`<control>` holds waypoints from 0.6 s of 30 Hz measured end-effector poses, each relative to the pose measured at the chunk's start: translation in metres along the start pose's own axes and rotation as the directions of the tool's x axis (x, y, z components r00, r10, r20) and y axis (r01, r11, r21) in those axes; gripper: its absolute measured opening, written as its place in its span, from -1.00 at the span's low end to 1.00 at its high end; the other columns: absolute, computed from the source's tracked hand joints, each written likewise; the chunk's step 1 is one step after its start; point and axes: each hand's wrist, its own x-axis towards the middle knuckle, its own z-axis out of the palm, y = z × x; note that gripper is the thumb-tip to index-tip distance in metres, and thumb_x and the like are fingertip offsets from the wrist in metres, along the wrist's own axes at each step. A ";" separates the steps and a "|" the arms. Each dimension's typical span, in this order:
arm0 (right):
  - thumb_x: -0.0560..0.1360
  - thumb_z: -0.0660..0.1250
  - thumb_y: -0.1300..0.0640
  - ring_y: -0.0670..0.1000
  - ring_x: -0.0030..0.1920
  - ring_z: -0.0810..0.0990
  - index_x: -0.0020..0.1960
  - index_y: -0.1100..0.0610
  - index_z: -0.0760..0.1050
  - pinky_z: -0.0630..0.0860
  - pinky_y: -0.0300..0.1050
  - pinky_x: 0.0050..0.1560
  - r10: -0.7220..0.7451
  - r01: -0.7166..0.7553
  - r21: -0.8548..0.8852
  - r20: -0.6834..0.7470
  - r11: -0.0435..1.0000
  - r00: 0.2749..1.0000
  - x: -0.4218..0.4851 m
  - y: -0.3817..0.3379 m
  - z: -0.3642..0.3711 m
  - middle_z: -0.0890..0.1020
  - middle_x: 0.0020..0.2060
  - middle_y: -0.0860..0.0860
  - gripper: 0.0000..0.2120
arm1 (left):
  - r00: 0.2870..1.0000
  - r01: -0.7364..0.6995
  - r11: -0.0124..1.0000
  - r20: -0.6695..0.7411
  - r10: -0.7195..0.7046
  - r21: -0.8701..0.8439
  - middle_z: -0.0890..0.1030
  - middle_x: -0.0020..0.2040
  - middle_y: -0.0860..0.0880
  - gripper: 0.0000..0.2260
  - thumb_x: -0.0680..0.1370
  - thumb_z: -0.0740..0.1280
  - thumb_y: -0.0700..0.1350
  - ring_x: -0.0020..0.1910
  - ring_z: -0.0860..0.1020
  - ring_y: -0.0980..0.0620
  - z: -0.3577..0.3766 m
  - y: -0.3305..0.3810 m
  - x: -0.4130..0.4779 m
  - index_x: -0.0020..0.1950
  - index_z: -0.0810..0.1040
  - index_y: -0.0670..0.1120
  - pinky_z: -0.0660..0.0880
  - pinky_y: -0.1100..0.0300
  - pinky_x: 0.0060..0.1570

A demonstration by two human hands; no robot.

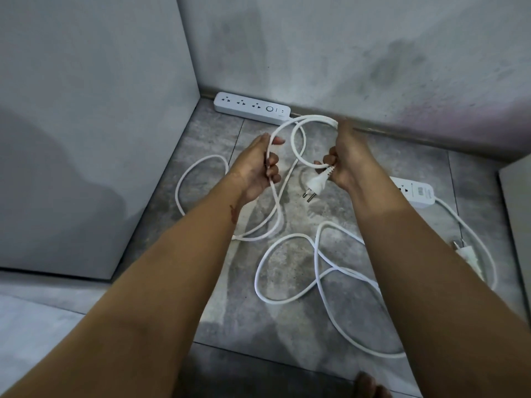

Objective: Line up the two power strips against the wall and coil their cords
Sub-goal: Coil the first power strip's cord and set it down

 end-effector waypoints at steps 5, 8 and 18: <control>0.65 0.09 -0.11 -0.02 -0.45 0.33 0.24 0.09 0.34 0.44 -0.14 -0.35 -0.004 0.005 0.036 -0.024 0.999 1.000 0.003 0.008 0.003 0.32 -0.32 0.02 -0.68 | 0.999 -0.041 0.991 0.007 0.041 0.126 0.57 -0.09 -0.03 -0.70 0.67 0.13 0.11 -0.33 0.43 0.10 0.011 0.000 -0.004 0.10 0.58 -0.02 0.35 0.26 -0.41; 0.62 0.19 -0.06 -0.03 -0.43 0.36 0.41 0.19 0.26 0.52 0.01 -0.21 -0.006 0.006 0.031 -0.015 0.999 1.000 0.003 0.015 0.007 0.36 -0.29 0.04 -0.54 | 0.996 -0.092 0.988 -0.008 0.094 0.125 0.65 -0.23 0.01 -0.71 0.68 0.12 0.04 -0.33 0.45 0.11 0.015 0.002 -0.003 0.04 0.58 -0.06 0.31 0.25 -0.37; 0.64 0.13 -0.04 0.23 -0.22 0.62 -0.14 0.11 0.42 0.61 0.23 0.02 -0.166 0.205 -0.503 0.122 0.840 0.979 -0.001 0.012 0.003 0.51 -0.28 0.11 -0.72 | 0.994 -0.053 0.916 -0.063 0.085 0.398 0.37 -0.28 0.00 -0.66 0.68 0.04 0.13 -0.36 0.25 0.08 0.013 0.011 0.003 -0.14 0.37 -0.05 0.25 0.22 -0.36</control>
